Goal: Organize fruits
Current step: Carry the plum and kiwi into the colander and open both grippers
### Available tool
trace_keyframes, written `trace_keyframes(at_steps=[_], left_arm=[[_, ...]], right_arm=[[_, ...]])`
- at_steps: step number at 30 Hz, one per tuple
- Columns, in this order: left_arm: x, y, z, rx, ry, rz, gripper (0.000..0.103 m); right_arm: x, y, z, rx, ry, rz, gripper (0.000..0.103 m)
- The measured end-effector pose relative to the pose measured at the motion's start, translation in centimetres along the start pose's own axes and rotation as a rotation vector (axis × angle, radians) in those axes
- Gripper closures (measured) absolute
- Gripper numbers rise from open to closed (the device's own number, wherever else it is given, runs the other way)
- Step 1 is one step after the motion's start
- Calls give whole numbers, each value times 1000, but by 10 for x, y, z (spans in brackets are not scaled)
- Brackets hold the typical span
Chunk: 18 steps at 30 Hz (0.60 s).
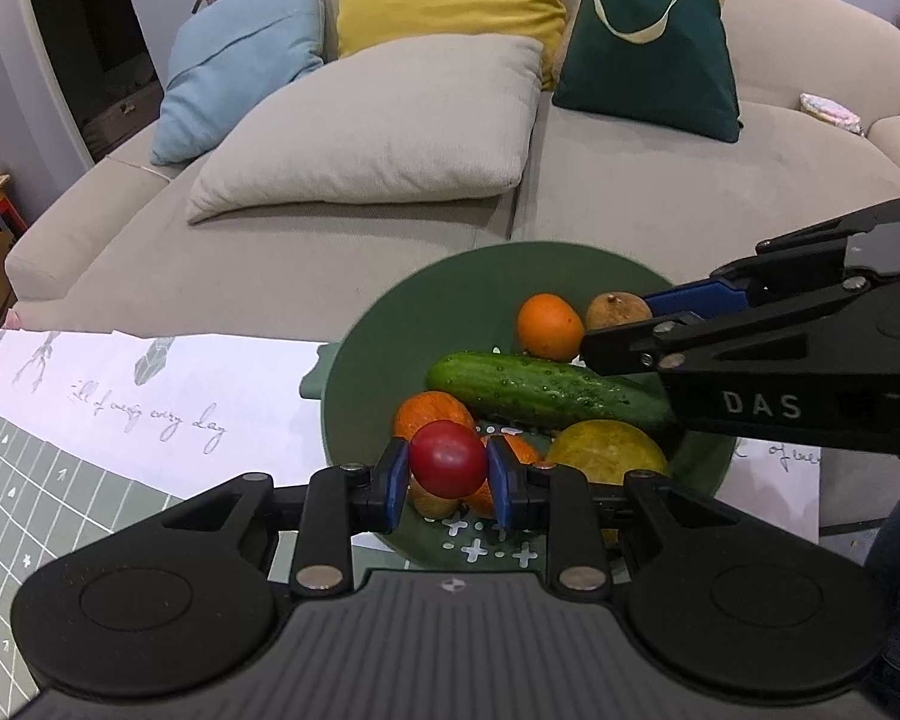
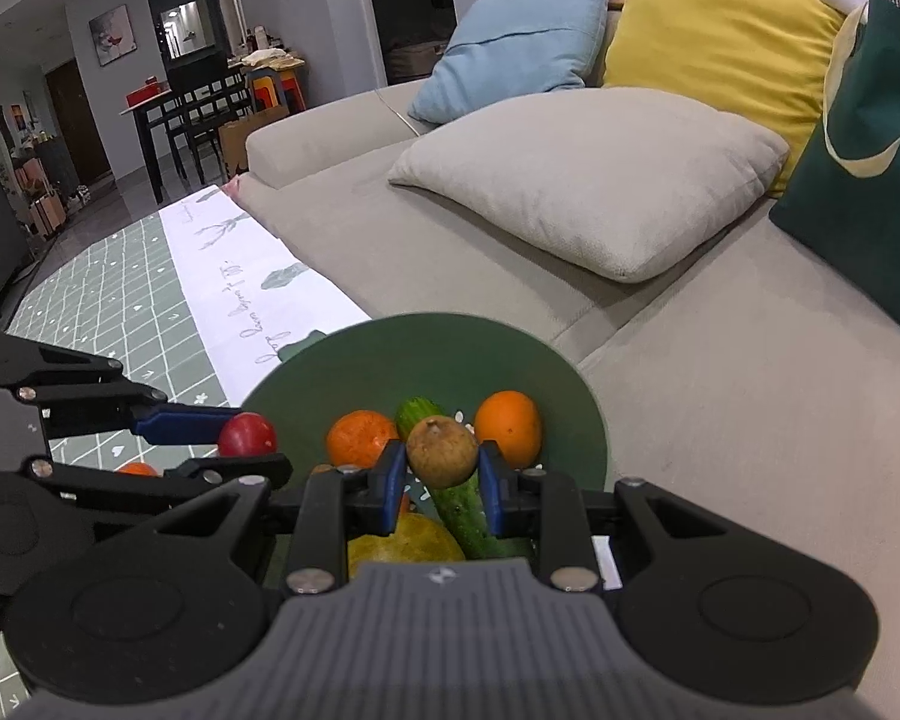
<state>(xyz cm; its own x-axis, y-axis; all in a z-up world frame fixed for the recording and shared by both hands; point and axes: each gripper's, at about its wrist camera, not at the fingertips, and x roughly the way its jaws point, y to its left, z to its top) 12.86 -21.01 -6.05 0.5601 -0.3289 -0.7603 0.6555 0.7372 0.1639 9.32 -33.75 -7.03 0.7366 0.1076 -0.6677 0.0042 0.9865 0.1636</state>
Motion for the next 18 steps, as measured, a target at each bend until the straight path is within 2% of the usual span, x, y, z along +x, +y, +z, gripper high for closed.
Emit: trace_keyframes(at_steps=[5, 9, 18], left_arm=[[16, -2, 4, 15, 19, 18, 72], [27, -2, 7, 22, 36, 33, 72], [45, 0, 8, 50, 46, 50, 71]], right_arm=[[22, -1, 10, 6, 19, 10, 81], [45, -6, 18, 4, 44, 67, 81], [74, -10, 34, 0, 69, 77, 81]])
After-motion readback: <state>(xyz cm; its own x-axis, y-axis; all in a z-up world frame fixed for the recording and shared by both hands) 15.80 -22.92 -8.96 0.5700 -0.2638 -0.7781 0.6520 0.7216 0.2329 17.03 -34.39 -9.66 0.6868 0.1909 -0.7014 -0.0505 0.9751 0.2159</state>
